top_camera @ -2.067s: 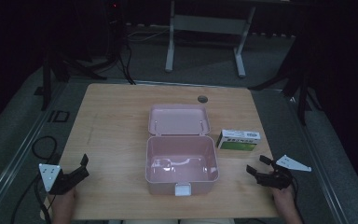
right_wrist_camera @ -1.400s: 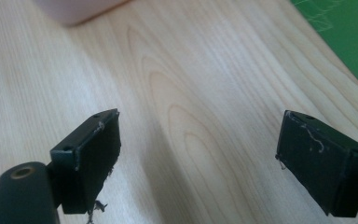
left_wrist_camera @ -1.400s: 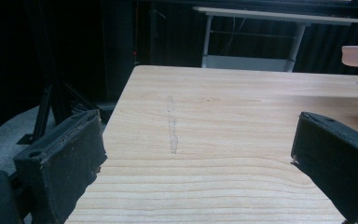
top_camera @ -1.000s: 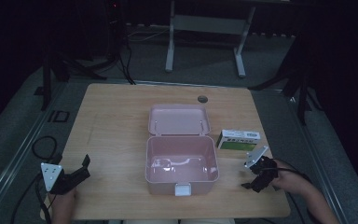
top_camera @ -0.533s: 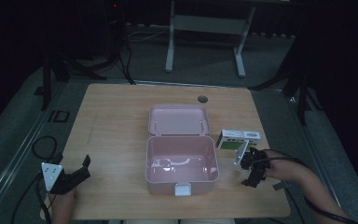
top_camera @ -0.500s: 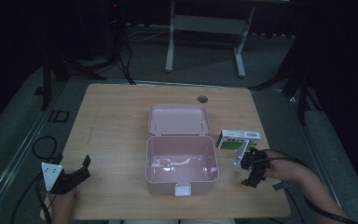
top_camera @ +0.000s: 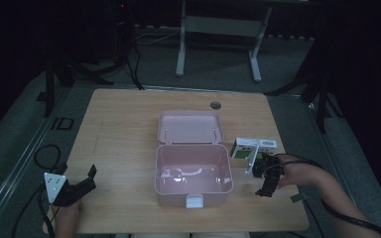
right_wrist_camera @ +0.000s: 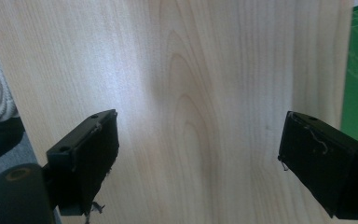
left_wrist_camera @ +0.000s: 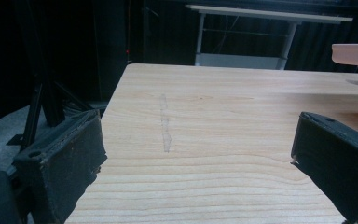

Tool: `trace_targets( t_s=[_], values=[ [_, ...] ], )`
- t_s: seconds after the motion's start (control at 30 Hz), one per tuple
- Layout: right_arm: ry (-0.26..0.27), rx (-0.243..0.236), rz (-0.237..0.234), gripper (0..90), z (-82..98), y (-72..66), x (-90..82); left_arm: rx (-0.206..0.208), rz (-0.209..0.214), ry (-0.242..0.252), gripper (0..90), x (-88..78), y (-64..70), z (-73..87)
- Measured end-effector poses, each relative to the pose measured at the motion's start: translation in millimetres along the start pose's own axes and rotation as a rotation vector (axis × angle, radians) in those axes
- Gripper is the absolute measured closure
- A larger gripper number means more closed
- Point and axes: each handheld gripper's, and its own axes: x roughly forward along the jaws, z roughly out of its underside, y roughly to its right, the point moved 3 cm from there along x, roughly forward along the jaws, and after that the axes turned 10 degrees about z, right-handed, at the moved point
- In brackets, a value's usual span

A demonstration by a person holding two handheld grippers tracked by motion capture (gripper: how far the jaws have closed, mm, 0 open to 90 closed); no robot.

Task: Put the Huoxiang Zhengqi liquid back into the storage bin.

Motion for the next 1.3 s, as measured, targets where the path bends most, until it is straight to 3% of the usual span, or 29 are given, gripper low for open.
trace_targets(
  t_s=[0.13,0.27,0.53,0.57,0.67,0.77,0.97,1.13,1.3],
  values=[
    [0.018,-0.029,0.036,12.7,-2.2,6.7,-9.1,0.000,0.004,-0.002,2.7,0.3,0.2,0.1],
    [0.030,-0.023,0.072,13.5,-3.8,15.8,-19.4,0.003,0.005,-0.006,2.7,0.4,0.2,0.2],
    [0.021,0.013,0.055,12.6,-5.3,34.3,-31.2,0.004,0.007,-0.006,2.7,0.4,0.3,0.2],
    [0.015,0.005,0.081,13.9,-5.5,39.9,-33.4,0.006,0.007,-0.006,2.7,0.4,0.4,0.2],
    [0.011,-0.011,0.089,15.9,-5.3,43.7,-35.2,0.008,0.006,-0.006,2.7,0.4,0.5,0.2],
    [0.011,-0.021,0.115,18.3,-8.0,56.0,-41.0,0.008,0.006,-0.004,2.7,0.4,0.6,0.2],
    [0.039,-0.008,0.154,21.4,-12.1,74.7,-53.0,0.013,0.004,-0.006,2.7,0.3,1.0,0.2],
    [0.039,0.009,0.161,23.2,-12.4,90.0,-54.8,0.011,0.005,-0.004,2.7,0.2,0.9,0.2],
    [0.026,-0.012,0.156,25.3,-14.9,97.2,-46.4,0.010,0.006,-0.004,2.7,0.2,0.9,0.3]
  ],
)
